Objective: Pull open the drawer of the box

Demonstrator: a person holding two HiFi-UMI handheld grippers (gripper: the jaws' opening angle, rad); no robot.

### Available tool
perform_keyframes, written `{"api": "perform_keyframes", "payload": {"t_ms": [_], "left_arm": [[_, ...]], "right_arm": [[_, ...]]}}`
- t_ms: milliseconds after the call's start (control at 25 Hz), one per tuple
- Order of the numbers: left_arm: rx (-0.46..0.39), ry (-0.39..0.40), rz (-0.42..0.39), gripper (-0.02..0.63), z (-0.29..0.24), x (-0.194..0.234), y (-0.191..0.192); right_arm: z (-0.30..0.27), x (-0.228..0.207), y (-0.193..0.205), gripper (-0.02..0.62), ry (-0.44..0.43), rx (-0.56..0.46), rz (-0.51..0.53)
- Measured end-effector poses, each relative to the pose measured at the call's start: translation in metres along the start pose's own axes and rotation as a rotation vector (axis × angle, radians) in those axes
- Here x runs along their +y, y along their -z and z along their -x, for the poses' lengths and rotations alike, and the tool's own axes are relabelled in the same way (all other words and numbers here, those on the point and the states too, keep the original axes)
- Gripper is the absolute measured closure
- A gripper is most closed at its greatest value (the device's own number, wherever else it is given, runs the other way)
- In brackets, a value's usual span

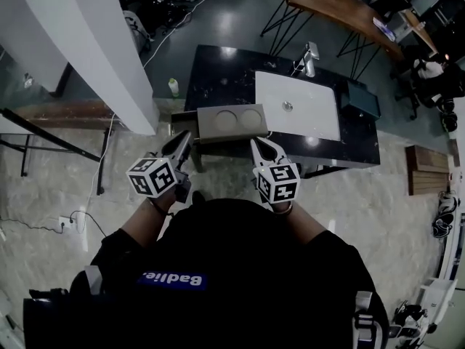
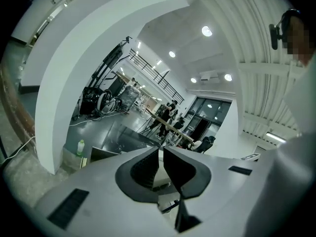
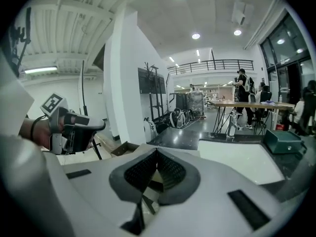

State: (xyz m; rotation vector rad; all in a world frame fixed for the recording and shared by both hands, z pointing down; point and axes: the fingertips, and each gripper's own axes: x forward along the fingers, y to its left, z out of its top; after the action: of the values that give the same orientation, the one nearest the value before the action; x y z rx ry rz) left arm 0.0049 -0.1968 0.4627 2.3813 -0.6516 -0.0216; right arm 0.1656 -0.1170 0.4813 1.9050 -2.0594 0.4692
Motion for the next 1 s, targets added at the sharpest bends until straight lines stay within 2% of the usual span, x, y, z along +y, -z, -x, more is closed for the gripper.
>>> {"api": "perform_keyframes", "payload": {"t_ms": [360, 520, 760, 1000], "left_arm": [[-0.009, -0.054, -0.054, 0.577, 0.028, -0.077, 0.055], [0.022, -0.065, -0.153, 0.577, 0.042, -0.117, 0.086], [0.056, -0.073, -0.259, 0.577, 0.067, -0.163, 0.122], [0.087, -0.066, -0.432, 0.578, 0.095, -0.204, 0.141]], "right_arm": [[0.083, 0.006, 0.018, 0.595, -0.073, -0.065, -0.062], [0.119, 0.018, 0.031, 0.595, -0.117, -0.089, -0.062], [0.161, 0.039, 0.057, 0.595, -0.175, -0.103, -0.051], [0.192, 0.07, 0.064, 0.595, -0.236, -0.145, -0.068]]}}
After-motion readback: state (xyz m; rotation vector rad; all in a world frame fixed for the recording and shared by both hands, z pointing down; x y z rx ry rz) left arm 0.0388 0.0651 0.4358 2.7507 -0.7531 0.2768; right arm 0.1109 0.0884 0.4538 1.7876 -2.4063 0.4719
